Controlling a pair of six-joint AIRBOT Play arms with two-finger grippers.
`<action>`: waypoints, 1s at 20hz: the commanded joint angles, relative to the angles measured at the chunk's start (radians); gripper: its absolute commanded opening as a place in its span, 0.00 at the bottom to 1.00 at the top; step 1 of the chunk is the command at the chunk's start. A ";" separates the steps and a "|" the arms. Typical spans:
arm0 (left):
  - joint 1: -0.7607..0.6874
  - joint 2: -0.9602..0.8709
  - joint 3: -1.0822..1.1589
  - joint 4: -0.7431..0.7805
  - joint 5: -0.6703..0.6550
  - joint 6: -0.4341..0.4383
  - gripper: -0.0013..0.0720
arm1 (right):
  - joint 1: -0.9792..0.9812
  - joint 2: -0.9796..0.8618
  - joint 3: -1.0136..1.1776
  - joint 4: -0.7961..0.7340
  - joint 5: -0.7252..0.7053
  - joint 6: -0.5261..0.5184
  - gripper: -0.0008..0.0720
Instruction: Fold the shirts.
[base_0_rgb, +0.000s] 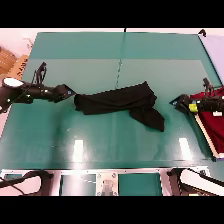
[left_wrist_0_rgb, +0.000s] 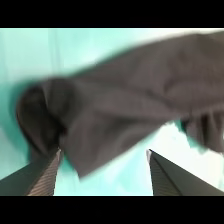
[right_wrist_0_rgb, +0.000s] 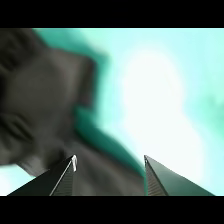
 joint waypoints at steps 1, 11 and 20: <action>0.023 -0.001 0.008 0.109 -0.136 -0.073 0.86 | -0.044 0.008 -0.122 -0.034 0.024 0.026 0.70; -0.069 -0.002 -0.073 0.136 -0.051 -0.129 0.86 | 0.148 -0.031 -0.246 0.069 -0.108 -0.012 0.03; -0.454 -0.033 -0.157 0.266 0.456 -0.257 0.86 | 0.164 -0.031 -0.245 0.076 -0.113 -0.012 0.03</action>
